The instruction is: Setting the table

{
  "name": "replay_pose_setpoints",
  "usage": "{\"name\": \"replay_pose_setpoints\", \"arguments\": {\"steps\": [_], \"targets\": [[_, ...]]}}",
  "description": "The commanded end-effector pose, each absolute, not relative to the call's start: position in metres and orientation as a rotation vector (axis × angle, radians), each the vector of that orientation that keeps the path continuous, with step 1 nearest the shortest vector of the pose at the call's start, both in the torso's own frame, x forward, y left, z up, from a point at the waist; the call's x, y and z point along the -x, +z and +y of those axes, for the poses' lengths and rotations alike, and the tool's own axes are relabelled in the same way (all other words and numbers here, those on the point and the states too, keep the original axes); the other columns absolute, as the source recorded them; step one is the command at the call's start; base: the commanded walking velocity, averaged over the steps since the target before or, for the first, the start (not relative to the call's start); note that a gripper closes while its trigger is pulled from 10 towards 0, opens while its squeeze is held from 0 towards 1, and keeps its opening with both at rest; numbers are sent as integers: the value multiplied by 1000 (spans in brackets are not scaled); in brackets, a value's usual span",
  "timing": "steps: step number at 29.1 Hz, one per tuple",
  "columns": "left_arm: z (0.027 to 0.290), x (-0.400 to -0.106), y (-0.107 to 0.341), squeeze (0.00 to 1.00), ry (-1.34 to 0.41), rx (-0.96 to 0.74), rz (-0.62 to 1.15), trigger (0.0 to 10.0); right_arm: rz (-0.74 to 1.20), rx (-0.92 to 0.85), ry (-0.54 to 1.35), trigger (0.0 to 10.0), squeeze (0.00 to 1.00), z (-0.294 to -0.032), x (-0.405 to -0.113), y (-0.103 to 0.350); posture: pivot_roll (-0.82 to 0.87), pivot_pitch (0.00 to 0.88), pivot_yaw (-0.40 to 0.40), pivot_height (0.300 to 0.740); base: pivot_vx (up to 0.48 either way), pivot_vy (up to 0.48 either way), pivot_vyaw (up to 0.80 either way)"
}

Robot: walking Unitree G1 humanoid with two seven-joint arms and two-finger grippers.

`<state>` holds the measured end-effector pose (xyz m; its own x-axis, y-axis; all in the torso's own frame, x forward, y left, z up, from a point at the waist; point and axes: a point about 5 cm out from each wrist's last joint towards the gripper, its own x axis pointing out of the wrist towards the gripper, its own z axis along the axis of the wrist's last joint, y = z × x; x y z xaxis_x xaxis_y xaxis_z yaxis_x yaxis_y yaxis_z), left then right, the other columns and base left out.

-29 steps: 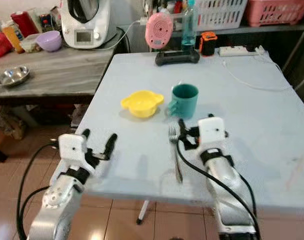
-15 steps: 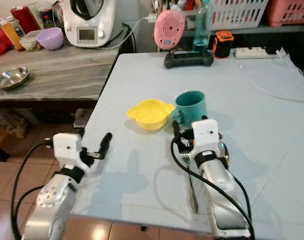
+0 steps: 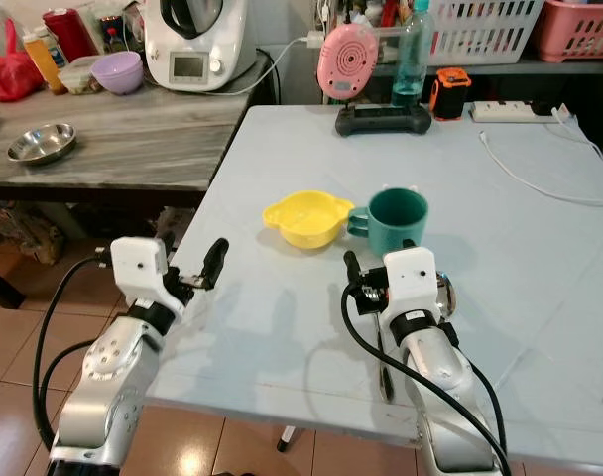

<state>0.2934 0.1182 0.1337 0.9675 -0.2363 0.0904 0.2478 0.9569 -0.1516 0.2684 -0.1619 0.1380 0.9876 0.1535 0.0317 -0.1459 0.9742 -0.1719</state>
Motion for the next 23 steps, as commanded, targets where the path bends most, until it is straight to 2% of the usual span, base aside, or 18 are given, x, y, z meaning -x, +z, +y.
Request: {"name": "replay_pose_setpoints", "arguments": {"steps": [1, 5, 14, 23], "targets": [[119, -300, 135, 0, -244, 180, -62, 10000, -55, 174, 152, 10000, 0, -160, -265, 141, -179, 104, 112, 740, 0, 0, 0], [114, -310, 137, 0, -256, 220, -50, 10000, -54, 182, 159, 10000, 0, -160, -261, 141, -203, 111, 122, 740, 0, 0, 0], [81, -329, 134, 0, -359, 278, 18, 10000, -43, 191, 174, 10000, 0, -163, -245, 143, -271, 141, 155, 740, 0, 0, 0], [76, -343, 134, 0, -350, 451, 68, 10000, -17, 149, 303, 10000, 0, -151, -232, 145, -293, 148, 165, 740, 0, 0, 0]]}}
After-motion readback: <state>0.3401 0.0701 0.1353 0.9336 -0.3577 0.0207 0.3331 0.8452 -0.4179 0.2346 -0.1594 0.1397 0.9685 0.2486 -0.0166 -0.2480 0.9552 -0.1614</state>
